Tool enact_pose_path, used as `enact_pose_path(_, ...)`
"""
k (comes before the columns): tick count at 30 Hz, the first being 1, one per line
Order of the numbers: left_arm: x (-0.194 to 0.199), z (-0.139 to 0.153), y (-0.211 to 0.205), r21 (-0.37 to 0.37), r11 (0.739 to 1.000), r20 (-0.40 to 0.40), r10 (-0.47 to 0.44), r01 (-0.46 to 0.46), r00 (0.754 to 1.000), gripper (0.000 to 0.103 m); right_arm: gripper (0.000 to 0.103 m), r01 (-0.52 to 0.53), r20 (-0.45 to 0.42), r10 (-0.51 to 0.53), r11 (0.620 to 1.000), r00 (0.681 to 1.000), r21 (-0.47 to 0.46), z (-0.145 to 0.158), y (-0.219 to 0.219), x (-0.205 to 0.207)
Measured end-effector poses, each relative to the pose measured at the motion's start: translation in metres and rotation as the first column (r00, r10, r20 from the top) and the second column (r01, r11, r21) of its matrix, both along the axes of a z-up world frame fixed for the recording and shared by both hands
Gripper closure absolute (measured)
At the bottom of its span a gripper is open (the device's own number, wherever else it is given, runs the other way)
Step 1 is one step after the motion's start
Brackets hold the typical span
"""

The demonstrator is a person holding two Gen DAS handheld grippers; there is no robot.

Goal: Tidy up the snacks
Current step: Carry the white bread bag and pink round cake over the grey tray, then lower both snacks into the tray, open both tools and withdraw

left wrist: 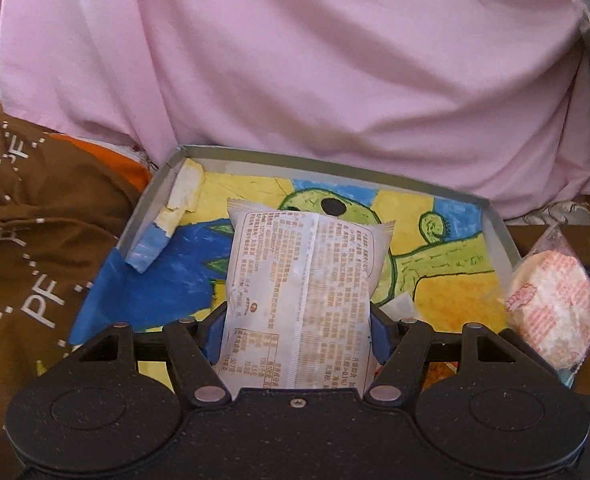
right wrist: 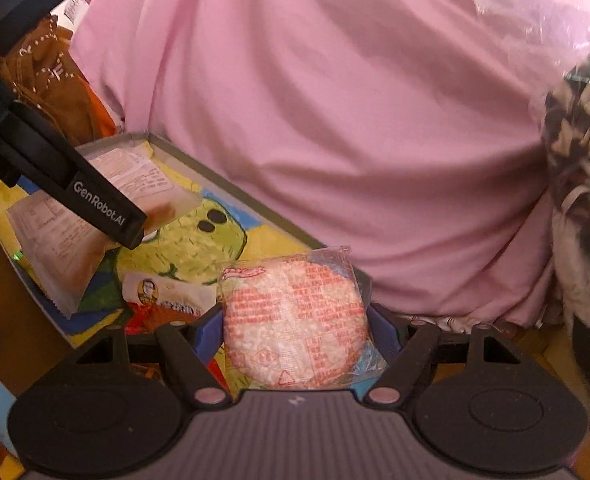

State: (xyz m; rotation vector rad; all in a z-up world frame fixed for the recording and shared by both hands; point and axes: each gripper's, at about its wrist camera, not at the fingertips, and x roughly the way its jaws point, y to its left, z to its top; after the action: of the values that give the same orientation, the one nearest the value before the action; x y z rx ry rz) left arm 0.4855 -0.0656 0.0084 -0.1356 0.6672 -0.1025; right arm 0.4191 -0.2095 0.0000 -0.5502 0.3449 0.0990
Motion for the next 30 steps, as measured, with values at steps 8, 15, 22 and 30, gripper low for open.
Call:
enact_pose_path(8, 0.007, -0.01, -0.009, 0.005, 1.0, -0.017, -0.009, 0.009, 1.0, 0.034, 0.025, 0.01, -0.05, -0.008, 0.999, 0.999, 0.031, -0.015, -0.006, 0.015)
enact_pose_path(15, 0.012, -0.018, -0.011, 0.003, 1.0, -0.041, -0.003, 0.003, 0.999, 0.034, 0.027, 0.029, -0.105, -0.021, 0.996, 0.994, 0.08, -0.019, -0.011, 0.021)
enact_pose_path(22, 0.013, -0.017, -0.011, -0.012, 1.0, -0.043, -0.014, 0.014, 0.999, 0.032, 0.014, 0.039, -0.096, -0.029, 0.994, 0.995, 0.101, -0.019, -0.013, 0.02)
enact_pose_path(30, 0.005, -0.001, -0.009, -0.006, 1.0, 0.014, -0.008, 0.008, 1.0, 0.017, 0.003, 0.083, -0.046, -0.075, 0.976, 0.996, 0.203, -0.004, -0.028, 0.013)
